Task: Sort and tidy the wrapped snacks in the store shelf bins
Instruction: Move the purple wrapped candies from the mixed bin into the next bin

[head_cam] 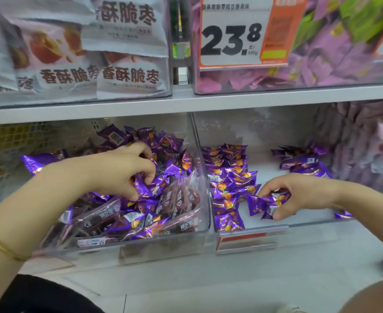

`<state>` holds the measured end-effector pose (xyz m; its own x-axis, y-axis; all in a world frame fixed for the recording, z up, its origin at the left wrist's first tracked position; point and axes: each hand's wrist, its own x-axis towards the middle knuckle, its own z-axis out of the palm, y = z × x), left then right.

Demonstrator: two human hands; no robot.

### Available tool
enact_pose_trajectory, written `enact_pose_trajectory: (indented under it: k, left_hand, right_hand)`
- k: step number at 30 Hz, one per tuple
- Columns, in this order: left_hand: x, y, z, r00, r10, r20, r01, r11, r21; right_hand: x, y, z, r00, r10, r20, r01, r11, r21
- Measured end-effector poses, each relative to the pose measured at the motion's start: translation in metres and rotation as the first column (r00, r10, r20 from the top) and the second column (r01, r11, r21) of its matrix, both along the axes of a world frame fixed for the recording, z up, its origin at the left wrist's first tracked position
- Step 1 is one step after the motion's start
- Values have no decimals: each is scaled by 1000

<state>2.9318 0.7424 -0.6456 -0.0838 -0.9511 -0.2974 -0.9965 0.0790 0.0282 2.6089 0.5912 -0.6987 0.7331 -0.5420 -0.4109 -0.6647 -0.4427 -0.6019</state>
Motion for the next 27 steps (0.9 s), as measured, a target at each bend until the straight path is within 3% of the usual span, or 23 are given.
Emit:
enact_pose_trajectory:
  k: [3,6,12,15,19,22,25,27]
  left_hand:
    - [-2,9,-1,972,-113,204,123,992,-35]
    - [1,17,-6,947,-202,250,262,935,-238]
    - [-5,40,12,989,-84,-123,-2,820,-573]
    - [-50,41,14,901,-159,-403,-144,768,-624]
    - [-121,16,10,913,-261,-315,2,772,-635]
    - [-159,-11,-1,890,-249,-381,-3,834,-552]
    - [-183,-34,-13,866,-60,-496,-125,936,-330]
    - [-189,-44,-22,830,65,-553,-197,963,-183]
  right_hand:
    - [2,-2,-6,997,69,-22,-70,996,-56]
    - [3,-3,-12,990,142,-4,-141,982,-126]
    - [2,-2,-22,968,247,-28,-246,935,-257]
    - [1,0,-23,973,226,-44,-229,929,-290]
    - [4,-2,-28,980,193,-43,-197,935,-296]
    - [5,-2,-29,961,252,-114,-277,885,-375]
    - [4,1,-21,923,247,-296,-371,778,-507]
    - [2,-1,-23,923,232,-306,-364,786,-500]
